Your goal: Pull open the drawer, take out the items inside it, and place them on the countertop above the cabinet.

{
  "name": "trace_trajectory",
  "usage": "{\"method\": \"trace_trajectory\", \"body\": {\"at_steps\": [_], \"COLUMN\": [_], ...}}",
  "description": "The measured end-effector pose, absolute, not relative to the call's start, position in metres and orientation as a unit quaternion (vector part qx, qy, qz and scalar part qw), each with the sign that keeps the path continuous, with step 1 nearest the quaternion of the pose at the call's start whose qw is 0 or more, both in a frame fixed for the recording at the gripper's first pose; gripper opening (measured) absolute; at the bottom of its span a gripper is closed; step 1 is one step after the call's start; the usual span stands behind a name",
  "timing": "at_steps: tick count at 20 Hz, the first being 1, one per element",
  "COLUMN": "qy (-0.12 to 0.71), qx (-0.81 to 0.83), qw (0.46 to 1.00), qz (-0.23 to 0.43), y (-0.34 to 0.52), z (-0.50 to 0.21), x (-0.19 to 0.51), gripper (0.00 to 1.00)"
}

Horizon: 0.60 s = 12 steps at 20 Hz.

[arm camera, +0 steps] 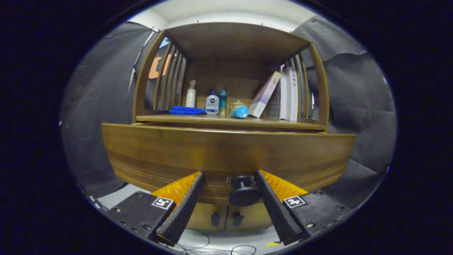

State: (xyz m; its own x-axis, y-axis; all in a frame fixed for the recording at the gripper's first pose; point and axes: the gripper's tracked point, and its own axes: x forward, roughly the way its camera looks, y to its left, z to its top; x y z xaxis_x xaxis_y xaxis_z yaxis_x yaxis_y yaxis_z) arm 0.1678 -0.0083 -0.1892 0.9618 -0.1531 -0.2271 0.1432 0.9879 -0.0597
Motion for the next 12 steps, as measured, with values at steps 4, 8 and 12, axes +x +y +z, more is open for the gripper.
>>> {"method": "trace_trajectory", "body": {"at_steps": [4,8,12], "qy": [0.122,0.124,0.125], "qx": [-0.022,-0.031,-0.040], "qw": [0.989,0.988,0.988], "qz": [-0.081,-0.082,-0.083], "y": [-0.007,-0.010,-0.011], "z": [-0.190,-0.191,-0.194], "x": [0.194,0.211,0.227], "gripper": [0.99,0.99,0.99]}}
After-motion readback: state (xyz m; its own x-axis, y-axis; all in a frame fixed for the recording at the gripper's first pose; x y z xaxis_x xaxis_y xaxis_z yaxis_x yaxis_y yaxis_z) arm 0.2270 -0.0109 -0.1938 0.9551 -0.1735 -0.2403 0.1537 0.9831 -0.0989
